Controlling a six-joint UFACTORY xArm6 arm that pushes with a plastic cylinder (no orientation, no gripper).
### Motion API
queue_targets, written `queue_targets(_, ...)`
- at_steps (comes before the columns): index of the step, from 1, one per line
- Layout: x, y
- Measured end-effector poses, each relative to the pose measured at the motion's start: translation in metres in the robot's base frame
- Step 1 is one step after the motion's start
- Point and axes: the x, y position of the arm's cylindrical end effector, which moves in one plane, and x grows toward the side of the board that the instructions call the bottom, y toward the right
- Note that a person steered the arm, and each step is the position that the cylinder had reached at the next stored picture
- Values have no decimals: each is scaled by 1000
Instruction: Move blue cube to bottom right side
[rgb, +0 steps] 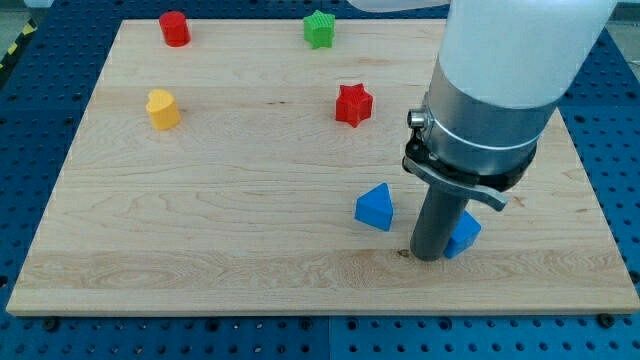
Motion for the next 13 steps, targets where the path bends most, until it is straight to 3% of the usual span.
queue_targets(5,-36,46)
queue_targets(10,-54,140)
queue_targets(13,-68,110)
